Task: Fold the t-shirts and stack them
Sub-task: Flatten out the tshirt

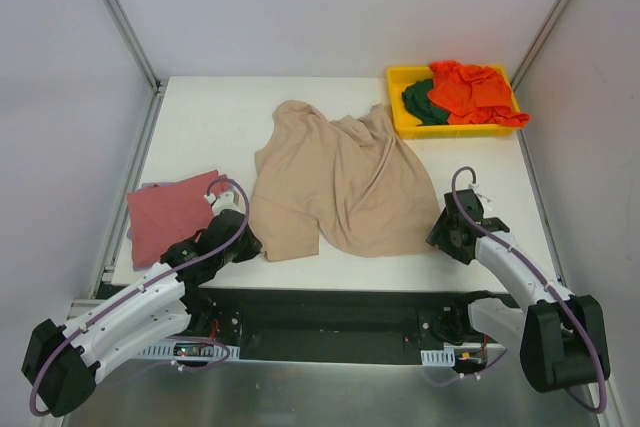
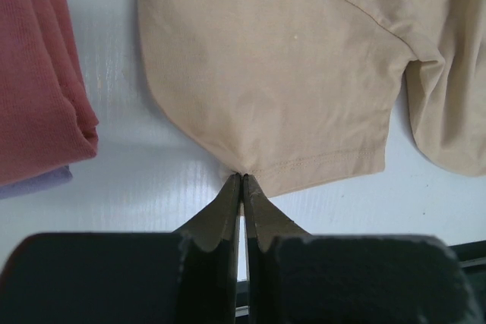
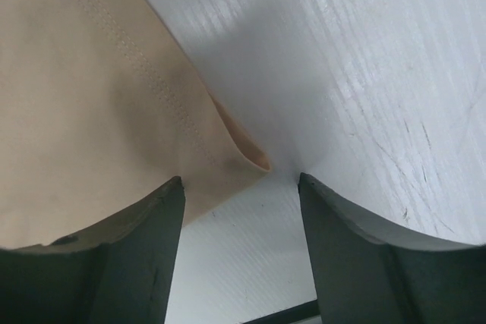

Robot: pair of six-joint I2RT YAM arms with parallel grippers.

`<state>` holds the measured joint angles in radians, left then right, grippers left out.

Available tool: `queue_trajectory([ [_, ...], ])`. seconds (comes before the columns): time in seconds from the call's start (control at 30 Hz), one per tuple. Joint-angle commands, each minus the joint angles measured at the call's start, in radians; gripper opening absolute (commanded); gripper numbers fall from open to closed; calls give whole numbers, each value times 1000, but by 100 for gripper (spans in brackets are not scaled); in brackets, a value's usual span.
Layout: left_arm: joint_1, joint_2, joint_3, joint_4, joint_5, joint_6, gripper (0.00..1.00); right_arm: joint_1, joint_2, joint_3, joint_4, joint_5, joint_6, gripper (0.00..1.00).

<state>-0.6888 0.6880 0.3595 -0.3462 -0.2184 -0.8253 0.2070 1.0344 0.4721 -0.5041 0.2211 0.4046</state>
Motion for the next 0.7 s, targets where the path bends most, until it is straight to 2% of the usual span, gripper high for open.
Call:
queue_trajectory([
  [0.0, -11, -12, -11, 15, -33, 2, 0, -8, 38, 11, 55, -19, 25, 58],
  [0.13, -12, -13, -10, 13, -42, 0, 0, -8, 42, 10, 61, -45, 28, 40],
  [0.33, -9, -13, -8, 13, -52, 0, 0, -6, -10, -7, 52, -62, 39, 25],
  [0.53, -11, -19, 2, 15, -73, 5, 0, -4, -74, -20, 79, -37, -7, 1],
  [0.67, -11, -54, 91, 7, -120, 18, 0, -6, -149, 46, 84, -81, -65, 1],
])
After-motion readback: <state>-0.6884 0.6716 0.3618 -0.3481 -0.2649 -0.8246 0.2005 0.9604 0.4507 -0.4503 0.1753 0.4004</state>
